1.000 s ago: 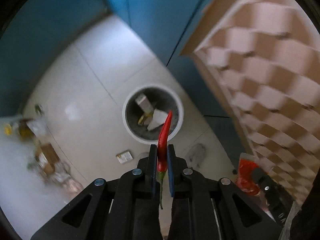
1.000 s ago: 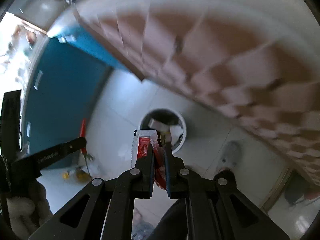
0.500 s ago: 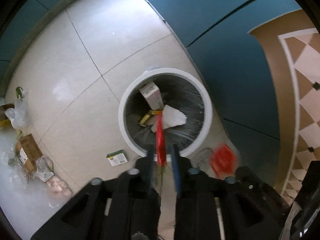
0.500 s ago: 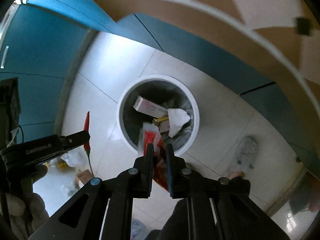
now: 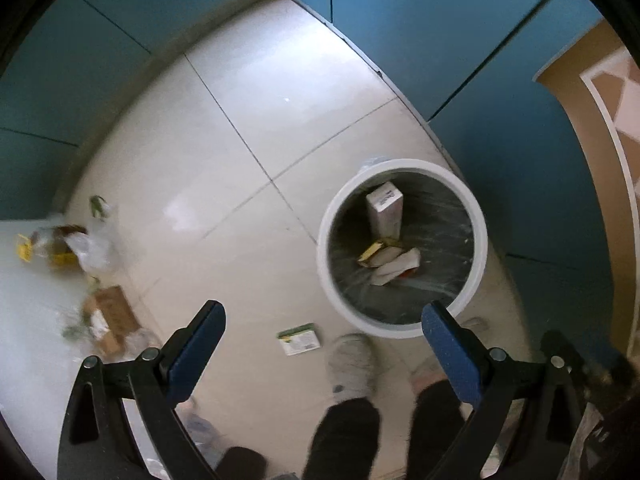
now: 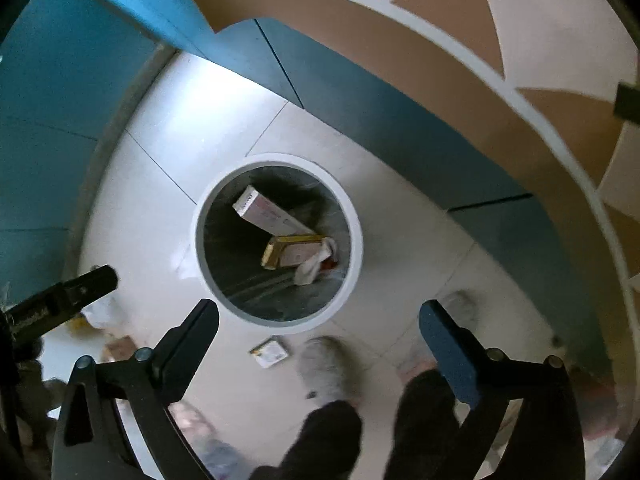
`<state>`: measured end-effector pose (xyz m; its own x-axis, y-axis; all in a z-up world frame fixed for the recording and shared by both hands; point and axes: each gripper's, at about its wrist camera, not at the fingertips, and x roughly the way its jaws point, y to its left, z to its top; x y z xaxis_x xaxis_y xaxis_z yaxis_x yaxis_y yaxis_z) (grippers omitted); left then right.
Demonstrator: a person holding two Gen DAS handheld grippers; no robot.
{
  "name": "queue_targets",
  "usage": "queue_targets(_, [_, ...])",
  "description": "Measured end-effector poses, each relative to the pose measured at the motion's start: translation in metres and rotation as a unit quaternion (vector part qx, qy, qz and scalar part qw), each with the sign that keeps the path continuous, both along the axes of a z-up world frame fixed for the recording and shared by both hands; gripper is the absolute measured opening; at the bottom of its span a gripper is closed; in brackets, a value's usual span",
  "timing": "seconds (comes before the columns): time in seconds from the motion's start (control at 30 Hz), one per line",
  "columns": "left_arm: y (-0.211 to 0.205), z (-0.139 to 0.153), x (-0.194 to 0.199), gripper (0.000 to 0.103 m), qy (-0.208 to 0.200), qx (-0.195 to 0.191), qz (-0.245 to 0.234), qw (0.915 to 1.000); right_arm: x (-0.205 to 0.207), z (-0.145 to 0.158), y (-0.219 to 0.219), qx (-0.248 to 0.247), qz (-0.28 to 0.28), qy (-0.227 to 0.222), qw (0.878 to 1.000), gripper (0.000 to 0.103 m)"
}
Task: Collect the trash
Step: 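Raise both tools from the bin back toward the counter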
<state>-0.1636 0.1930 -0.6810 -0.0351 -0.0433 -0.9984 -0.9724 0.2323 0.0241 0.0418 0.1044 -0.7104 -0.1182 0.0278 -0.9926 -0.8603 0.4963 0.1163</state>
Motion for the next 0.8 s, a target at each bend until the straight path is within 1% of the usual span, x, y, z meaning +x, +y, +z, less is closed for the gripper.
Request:
queue_targets(0.07, [-0.006,0.01,-0.001,0.1,0.005,0.007,-0.006,0.9999,-0.003,0.007,0.0,-0.002,0.012,-0.019,1.0,0.103])
queue_targets(0.17, [-0.015,0.032,-0.003,0.1,0.012,0.015,-0.013,0.9997,-0.005,0.019,0.001,-0.001,0.023,-0.028,0.999,0.103])
queue_targets(0.37, [-0.032,0.082,-0.006,0.1,0.009,0.029,-0.016,0.9994,-0.009,0.064,-0.005,0.012,0.036,-0.037,0.999,0.103])
queue_targets(0.5, [-0.044,0.125,-0.007,0.1,0.0,0.043,-0.016,0.9989,-0.011,0.109,-0.012,0.028,0.044,-0.043,0.998,0.103])
queue_targets(0.57, [-0.048,0.149,-0.009,0.1,-0.003,0.052,-0.017,0.9985,-0.012,0.14,-0.016,0.04,0.049,-0.048,0.997,0.103])
queue_targets(0.63, [-0.053,0.17,-0.011,0.1,-0.008,0.058,-0.018,0.9981,-0.014,0.165,-0.019,0.05,0.052,-0.05,0.996,0.103])
queue_targets(0.67, [-0.056,0.177,-0.012,0.1,-0.009,0.06,-0.018,0.998,-0.015,0.18,-0.022,0.055,0.053,-0.051,0.996,0.103])
queue_targets(0.8, [-0.069,0.226,-0.016,0.1,-0.02,0.074,-0.02,0.9969,-0.021,0.239,-0.033,0.078,0.058,-0.05,0.994,0.103])
